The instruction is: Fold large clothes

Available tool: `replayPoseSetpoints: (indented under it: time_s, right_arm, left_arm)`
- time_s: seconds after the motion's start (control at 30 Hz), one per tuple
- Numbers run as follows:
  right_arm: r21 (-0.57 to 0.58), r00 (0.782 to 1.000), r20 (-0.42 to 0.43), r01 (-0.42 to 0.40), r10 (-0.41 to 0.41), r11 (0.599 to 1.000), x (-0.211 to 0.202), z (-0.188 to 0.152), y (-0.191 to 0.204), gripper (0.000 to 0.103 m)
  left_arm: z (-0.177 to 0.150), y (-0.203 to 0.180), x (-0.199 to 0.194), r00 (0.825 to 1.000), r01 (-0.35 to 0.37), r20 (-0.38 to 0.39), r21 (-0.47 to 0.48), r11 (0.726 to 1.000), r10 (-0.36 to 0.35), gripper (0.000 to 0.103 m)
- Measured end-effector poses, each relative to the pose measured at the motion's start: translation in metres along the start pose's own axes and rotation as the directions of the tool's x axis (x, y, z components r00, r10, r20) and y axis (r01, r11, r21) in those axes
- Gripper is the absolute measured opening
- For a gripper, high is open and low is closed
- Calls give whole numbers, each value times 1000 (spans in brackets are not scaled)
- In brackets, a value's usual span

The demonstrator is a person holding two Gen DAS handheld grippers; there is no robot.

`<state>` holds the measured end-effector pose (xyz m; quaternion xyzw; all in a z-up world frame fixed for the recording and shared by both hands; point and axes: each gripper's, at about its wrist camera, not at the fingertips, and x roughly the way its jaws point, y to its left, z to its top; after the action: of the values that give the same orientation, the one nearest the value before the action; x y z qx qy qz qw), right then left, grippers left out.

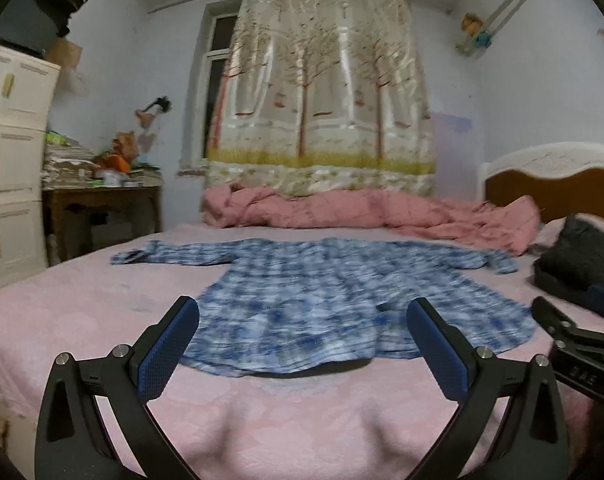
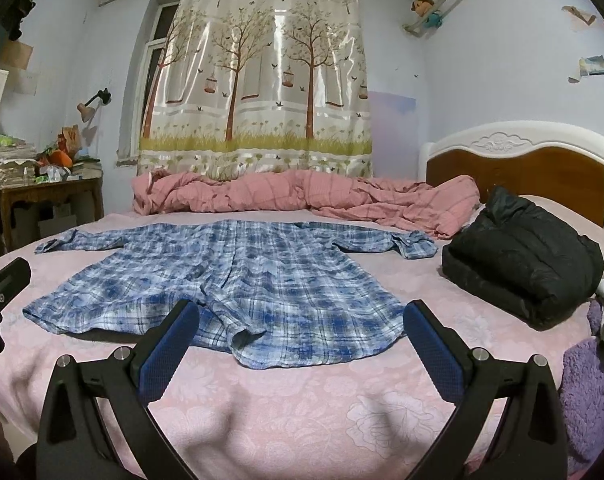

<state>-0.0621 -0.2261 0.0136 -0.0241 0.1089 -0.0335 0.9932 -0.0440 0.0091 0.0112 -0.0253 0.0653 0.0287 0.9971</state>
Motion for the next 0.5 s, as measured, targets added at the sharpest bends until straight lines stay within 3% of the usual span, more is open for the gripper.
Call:
replayPoseSetpoints:
  time_s: [0.13, 0.5]
  right_arm:
    - [42, 999, 36, -9, 7, 999, -7, 1, -10, 103]
    - [46, 1000, 5, -31, 30, 998, 0, 3, -11, 103]
  left_arm:
    - [-1, 11, -16, 991, 97, 99, -48, 994, -92, 103]
    - [2, 17, -13, 996, 58, 75, -84, 995, -52, 103]
